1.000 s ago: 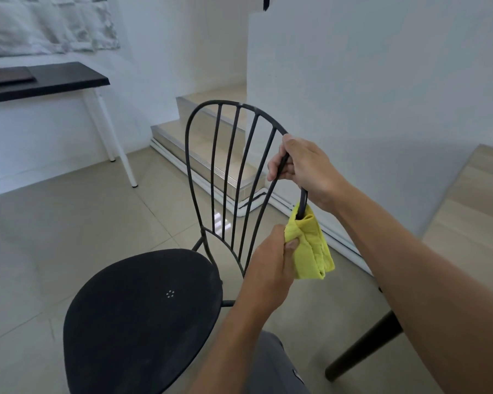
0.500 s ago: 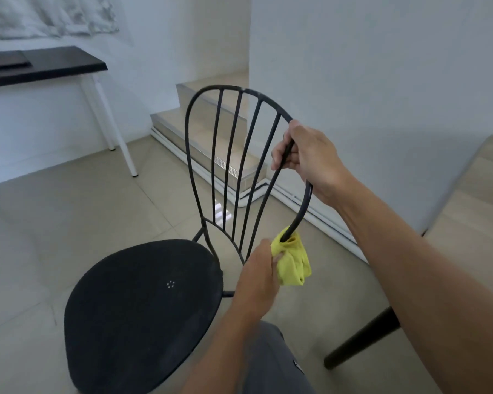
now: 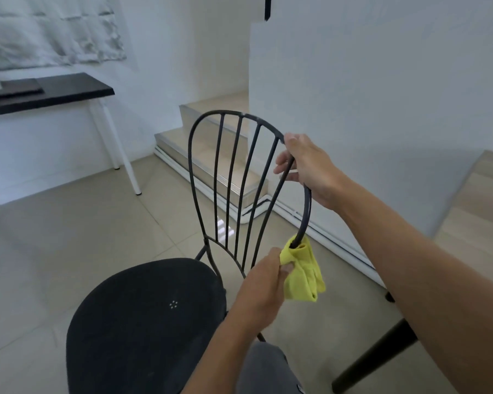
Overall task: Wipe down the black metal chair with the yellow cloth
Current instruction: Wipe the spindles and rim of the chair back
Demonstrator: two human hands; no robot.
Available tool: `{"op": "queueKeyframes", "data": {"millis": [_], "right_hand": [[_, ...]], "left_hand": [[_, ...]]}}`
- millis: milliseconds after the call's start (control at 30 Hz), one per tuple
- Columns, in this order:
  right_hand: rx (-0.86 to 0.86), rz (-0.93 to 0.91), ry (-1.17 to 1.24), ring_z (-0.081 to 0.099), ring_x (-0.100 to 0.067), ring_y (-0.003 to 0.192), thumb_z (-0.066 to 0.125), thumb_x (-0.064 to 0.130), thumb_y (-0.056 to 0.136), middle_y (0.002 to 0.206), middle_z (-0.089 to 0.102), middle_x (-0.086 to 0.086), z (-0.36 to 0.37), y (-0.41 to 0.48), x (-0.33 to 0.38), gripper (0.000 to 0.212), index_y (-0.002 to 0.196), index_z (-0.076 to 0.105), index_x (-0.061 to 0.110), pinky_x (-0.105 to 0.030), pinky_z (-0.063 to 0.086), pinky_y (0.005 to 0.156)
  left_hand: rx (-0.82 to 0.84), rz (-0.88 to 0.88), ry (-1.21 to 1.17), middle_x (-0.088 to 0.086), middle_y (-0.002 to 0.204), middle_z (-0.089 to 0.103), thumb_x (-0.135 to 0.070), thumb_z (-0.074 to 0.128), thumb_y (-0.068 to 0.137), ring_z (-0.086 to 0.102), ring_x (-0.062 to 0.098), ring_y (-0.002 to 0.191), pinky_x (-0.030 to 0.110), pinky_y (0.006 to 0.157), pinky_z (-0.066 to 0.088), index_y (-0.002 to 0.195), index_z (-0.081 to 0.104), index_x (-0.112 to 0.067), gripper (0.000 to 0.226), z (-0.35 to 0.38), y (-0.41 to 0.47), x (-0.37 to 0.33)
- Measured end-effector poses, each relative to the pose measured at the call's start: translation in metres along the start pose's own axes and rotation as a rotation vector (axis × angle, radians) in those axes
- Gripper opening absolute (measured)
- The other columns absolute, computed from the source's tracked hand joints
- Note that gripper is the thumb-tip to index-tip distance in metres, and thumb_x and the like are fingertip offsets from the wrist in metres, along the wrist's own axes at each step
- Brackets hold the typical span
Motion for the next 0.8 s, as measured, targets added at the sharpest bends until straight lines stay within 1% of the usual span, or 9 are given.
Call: {"op": "queueKeyframes", "data": {"millis": [67, 133, 200, 267, 367, 467, 633, 700, 800], "right_hand": [[-0.005, 0.013, -0.04, 0.062, -0.021, 0.093, 0.032, 0.042, 0.104, 0.097, 0.062, -0.005, -0.001, 0.007, 0.004, 0.035, 0.109, 0.056, 0.017, -0.048, 0.052, 0.097], [0.012, 0.027, -0.07, 0.065, -0.025, 0.097, 0.032, 0.042, 0.102, 0.098, 0.065, -0.006, 0.0, 0.01, 0.007, 0.039, 0.107, 0.06, 0.014, -0.052, 0.051, 0.098], [0.019, 0.037, -0.09, 0.068, -0.028, 0.1, 0.032, 0.04, 0.102, 0.097, 0.066, -0.007, 0.0, 0.01, 0.008, 0.042, 0.112, 0.061, 0.012, -0.052, 0.051, 0.098], [0.013, 0.034, -0.092, 0.068, -0.031, 0.102, 0.031, 0.038, 0.102, 0.096, 0.067, -0.007, 0.0, 0.008, 0.008, 0.041, 0.112, 0.061, 0.011, -0.052, 0.052, 0.098], [-0.004, 0.026, -0.075, 0.068, -0.033, 0.101, 0.03, 0.038, 0.103, 0.094, 0.069, -0.01, 0.0, 0.006, 0.007, 0.041, 0.103, 0.063, 0.013, -0.053, 0.051, 0.098], [-0.002, 0.021, -0.076, 0.068, -0.034, 0.095, 0.029, 0.034, 0.105, 0.09, 0.07, -0.013, 0.001, 0.005, 0.005, 0.041, 0.1, 0.063, 0.011, -0.052, 0.052, 0.097], [0.023, 0.015, 0.001, 0.066, -0.026, 0.077, 0.028, 0.028, 0.105, 0.08, 0.068, -0.01, 0.002, 0.006, 0.003, 0.034, 0.103, 0.058, 0.011, -0.054, 0.05, 0.096], [0.033, 0.005, 0.001, 0.065, -0.025, 0.075, 0.028, 0.027, 0.105, 0.079, 0.067, -0.009, 0.003, 0.006, 0.004, 0.033, 0.105, 0.057, 0.011, -0.052, 0.052, 0.092], [0.031, -0.005, -0.018, 0.066, -0.024, 0.073, 0.027, 0.026, 0.105, 0.079, 0.067, -0.01, 0.002, 0.005, 0.005, 0.033, 0.104, 0.057, 0.012, -0.045, 0.054, 0.082]], "left_hand": [[-0.014, 0.052, -0.039, -0.006, 0.087, 0.059, -0.045, 0.03, 0.103, 0.057, 0.01, 0.077, 0.031, 0.066, 0.05, 0.107, 0.046, -0.029, 0.023, -0.007, 0.006, -0.018], [-0.021, 0.08, -0.074, -0.006, 0.087, 0.059, -0.049, 0.029, 0.102, 0.057, 0.009, 0.077, 0.032, 0.066, 0.05, 0.109, 0.046, -0.028, 0.027, -0.013, 0.013, -0.035], [-0.041, 0.084, -0.116, -0.011, 0.088, 0.058, -0.049, 0.03, 0.102, 0.058, 0.004, 0.079, 0.024, 0.067, 0.048, 0.11, 0.045, -0.031, 0.025, -0.015, 0.019, -0.042], [-0.085, 0.109, -0.145, -0.013, 0.084, 0.057, -0.048, 0.029, 0.101, 0.056, -0.001, 0.078, 0.016, 0.063, 0.045, 0.107, 0.043, -0.036, 0.02, -0.012, 0.018, -0.044], [-0.128, 0.097, -0.107, -0.012, 0.072, 0.05, -0.051, 0.025, 0.097, 0.051, -0.002, 0.065, 0.017, 0.053, 0.039, 0.099, 0.043, -0.032, 0.027, -0.002, 0.008, -0.03], [-0.13, 0.076, -0.065, -0.011, 0.071, 0.05, -0.052, 0.024, 0.096, 0.049, 0.0, 0.061, 0.018, 0.051, 0.037, 0.099, 0.045, -0.027, 0.033, 0.0, 0.007, -0.018], [-0.142, 0.145, -0.134, -0.01, 0.08, 0.056, -0.05, 0.027, 0.101, 0.055, 0.003, 0.074, 0.024, 0.061, 0.046, 0.104, 0.045, -0.03, 0.026, -0.004, 0.017, -0.034], [-0.184, 0.145, -0.136, -0.012, 0.076, 0.053, -0.048, 0.028, 0.101, 0.054, 0.001, 0.07, 0.02, 0.056, 0.043, 0.101, 0.044, -0.03, 0.023, -0.001, 0.016, -0.033], [-0.148, 0.066, -0.072, -0.012, 0.071, 0.049, -0.043, 0.032, 0.102, 0.049, 0.001, 0.061, 0.016, 0.053, 0.038, 0.097, 0.044, -0.027, 0.021, 0.01, 0.009, -0.008]]}}
Point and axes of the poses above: each hand's wrist, its own y-axis towards the middle knuckle, its own z-axis out of the palm, x = y × z, the point moved 4 cm from there along y, towards the middle knuckle
